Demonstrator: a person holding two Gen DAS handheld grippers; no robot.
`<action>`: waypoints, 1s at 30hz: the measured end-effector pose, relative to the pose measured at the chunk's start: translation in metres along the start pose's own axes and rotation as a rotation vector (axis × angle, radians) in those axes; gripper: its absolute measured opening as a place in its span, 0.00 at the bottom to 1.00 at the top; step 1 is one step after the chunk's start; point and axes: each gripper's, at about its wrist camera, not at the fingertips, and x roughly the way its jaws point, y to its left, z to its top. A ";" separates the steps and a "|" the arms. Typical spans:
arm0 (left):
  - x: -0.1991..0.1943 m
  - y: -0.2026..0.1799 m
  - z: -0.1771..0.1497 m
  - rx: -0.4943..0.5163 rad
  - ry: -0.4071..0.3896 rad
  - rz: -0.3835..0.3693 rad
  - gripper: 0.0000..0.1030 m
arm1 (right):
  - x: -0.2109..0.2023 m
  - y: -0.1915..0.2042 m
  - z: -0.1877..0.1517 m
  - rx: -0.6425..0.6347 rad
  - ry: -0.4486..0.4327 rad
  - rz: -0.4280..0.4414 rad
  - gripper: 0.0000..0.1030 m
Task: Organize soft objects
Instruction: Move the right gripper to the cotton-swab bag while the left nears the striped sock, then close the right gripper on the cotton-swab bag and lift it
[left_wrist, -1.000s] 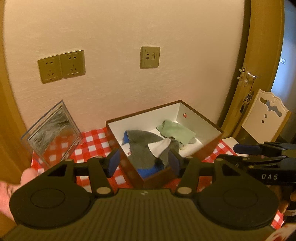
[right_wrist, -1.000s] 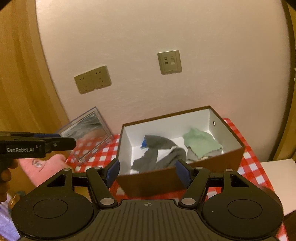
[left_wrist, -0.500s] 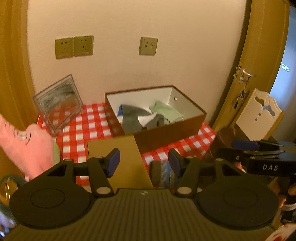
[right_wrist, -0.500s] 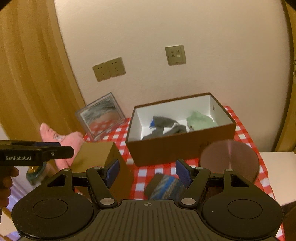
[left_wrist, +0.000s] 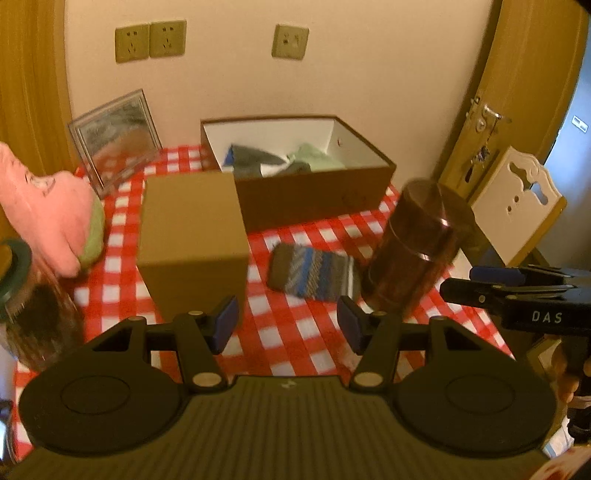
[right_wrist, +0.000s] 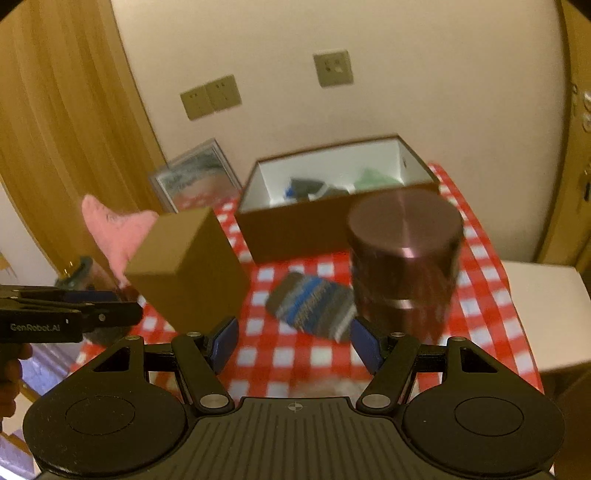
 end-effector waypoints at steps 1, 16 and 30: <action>0.001 -0.004 -0.005 -0.002 0.010 0.000 0.54 | -0.001 -0.003 -0.005 0.004 0.011 -0.005 0.65; 0.031 -0.046 -0.056 0.034 0.111 0.023 0.54 | 0.013 -0.041 -0.060 0.082 0.161 -0.039 0.65; 0.070 -0.051 -0.074 0.053 0.183 0.044 0.54 | 0.059 -0.050 -0.075 0.225 0.226 -0.016 0.65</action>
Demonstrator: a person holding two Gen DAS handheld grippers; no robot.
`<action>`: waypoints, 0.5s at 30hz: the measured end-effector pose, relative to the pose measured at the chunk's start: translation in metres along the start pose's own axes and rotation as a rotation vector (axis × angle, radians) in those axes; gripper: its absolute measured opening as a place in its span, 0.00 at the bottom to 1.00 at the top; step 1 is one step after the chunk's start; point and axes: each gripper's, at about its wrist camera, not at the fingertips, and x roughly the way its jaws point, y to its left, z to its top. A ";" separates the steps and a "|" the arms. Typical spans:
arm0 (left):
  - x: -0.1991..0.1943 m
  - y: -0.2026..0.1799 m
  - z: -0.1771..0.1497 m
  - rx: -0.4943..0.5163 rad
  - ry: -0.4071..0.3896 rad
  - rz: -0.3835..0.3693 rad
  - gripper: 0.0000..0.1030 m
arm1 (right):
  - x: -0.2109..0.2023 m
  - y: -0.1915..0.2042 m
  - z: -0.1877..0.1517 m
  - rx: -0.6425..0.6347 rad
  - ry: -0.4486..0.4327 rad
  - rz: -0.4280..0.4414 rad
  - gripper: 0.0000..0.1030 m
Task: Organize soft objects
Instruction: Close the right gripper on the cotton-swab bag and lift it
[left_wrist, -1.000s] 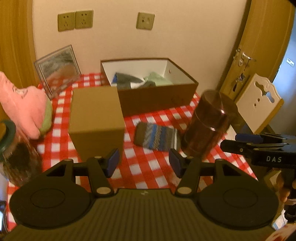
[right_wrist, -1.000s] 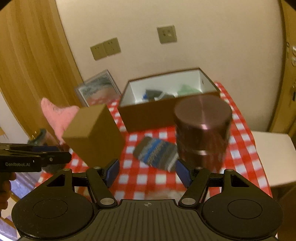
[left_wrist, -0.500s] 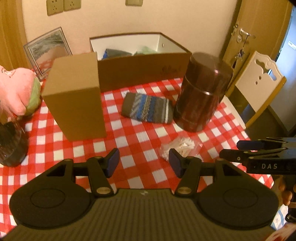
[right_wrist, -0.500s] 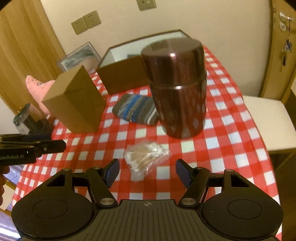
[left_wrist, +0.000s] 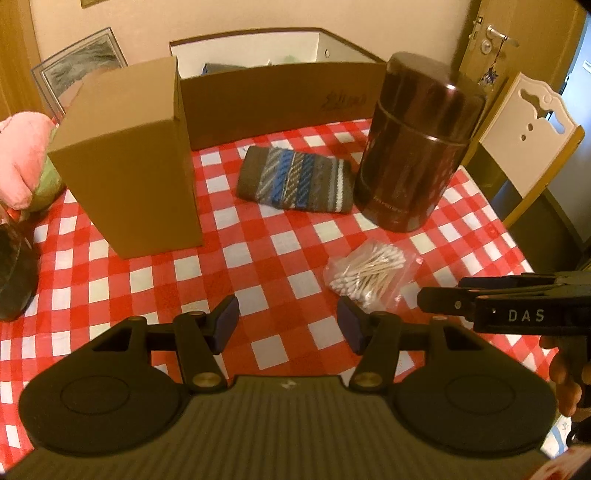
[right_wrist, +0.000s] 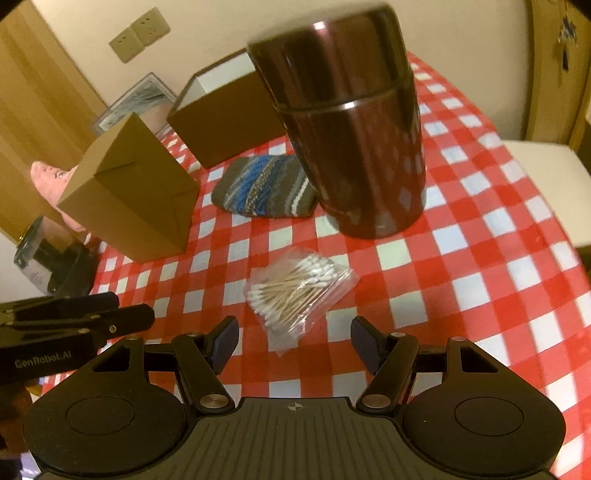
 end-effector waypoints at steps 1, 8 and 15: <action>0.003 0.001 0.000 0.000 0.004 0.001 0.54 | 0.004 0.001 0.000 0.009 0.005 -0.001 0.65; 0.023 0.008 0.003 -0.004 0.036 0.008 0.54 | 0.036 -0.001 0.006 0.124 0.037 -0.020 0.65; 0.037 0.018 0.008 -0.013 0.049 0.005 0.54 | 0.061 0.002 0.022 0.208 0.018 -0.099 0.65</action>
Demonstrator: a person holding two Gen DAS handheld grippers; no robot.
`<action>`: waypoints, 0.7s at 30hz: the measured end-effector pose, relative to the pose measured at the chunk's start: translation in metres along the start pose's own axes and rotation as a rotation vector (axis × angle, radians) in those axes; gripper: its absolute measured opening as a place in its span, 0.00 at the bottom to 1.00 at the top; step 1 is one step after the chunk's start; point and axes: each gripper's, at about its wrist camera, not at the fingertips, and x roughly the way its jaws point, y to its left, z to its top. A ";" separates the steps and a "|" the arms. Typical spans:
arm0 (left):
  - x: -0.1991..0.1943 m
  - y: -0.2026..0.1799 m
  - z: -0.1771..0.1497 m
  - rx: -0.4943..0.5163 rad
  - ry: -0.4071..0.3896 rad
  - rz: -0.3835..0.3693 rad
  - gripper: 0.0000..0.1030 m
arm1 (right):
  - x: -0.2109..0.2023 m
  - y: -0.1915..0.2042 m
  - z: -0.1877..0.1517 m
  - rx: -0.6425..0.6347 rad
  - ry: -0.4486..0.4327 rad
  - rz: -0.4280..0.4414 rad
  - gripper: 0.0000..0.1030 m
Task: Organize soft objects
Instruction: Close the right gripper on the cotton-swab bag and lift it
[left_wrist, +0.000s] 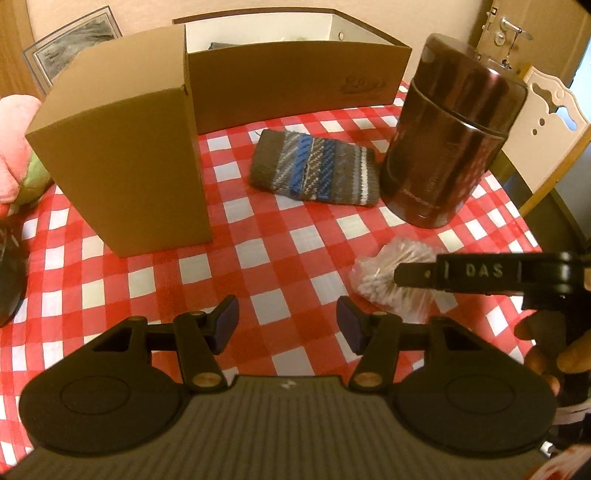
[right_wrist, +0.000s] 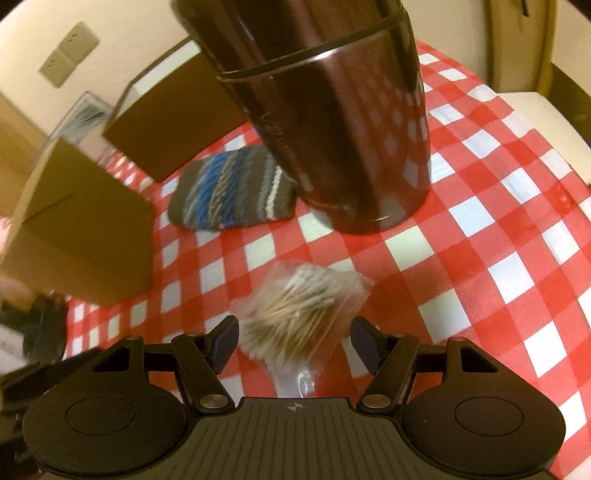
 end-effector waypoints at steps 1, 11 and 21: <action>0.002 0.002 0.001 0.000 0.002 -0.001 0.54 | 0.003 0.002 0.001 0.010 -0.002 -0.012 0.65; 0.020 0.014 0.009 0.006 0.014 -0.018 0.54 | 0.026 0.032 -0.005 -0.135 -0.063 -0.153 0.65; 0.031 0.016 0.011 0.026 0.024 -0.045 0.51 | 0.021 0.031 -0.010 -0.228 -0.089 -0.051 0.29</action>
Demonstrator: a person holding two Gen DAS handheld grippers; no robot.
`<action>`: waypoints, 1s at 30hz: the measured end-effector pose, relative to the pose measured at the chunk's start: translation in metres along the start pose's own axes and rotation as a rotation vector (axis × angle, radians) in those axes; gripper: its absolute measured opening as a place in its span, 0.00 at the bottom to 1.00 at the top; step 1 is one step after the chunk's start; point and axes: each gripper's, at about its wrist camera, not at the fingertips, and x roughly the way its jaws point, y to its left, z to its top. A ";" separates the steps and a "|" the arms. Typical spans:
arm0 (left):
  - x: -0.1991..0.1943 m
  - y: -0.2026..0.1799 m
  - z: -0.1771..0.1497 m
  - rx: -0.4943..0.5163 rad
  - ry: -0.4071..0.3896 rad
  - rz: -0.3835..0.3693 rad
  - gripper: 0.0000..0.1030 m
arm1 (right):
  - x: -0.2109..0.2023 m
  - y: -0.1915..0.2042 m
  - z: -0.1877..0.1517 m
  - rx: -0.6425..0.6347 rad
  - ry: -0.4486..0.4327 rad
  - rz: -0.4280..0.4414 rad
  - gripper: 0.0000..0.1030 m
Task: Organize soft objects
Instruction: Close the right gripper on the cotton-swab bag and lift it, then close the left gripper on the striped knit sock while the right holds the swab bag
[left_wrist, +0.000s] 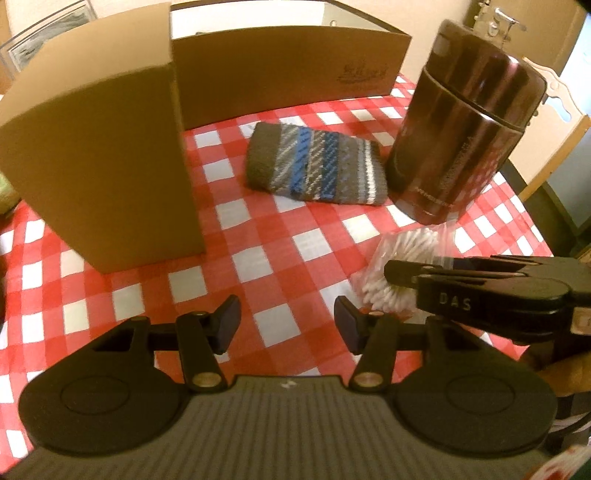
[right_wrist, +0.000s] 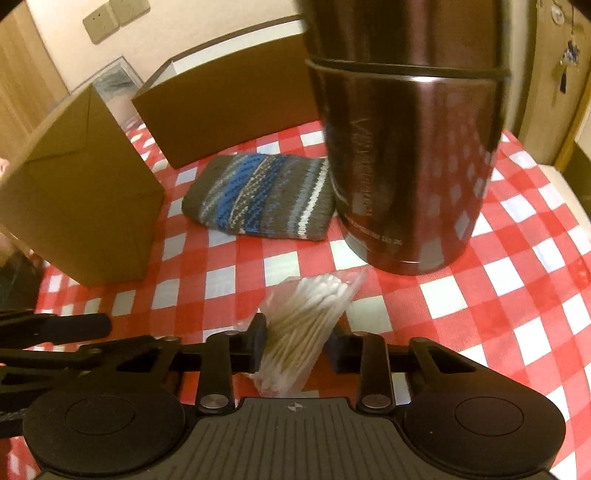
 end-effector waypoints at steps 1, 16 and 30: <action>0.001 -0.001 0.000 0.005 -0.003 -0.005 0.51 | -0.003 -0.001 0.000 -0.005 -0.005 0.000 0.26; 0.028 -0.043 0.024 0.105 -0.097 -0.081 0.51 | -0.052 -0.074 0.009 0.061 -0.092 -0.116 0.20; 0.078 -0.067 0.050 0.240 -0.166 -0.073 0.51 | -0.059 -0.122 0.030 0.133 -0.111 -0.154 0.20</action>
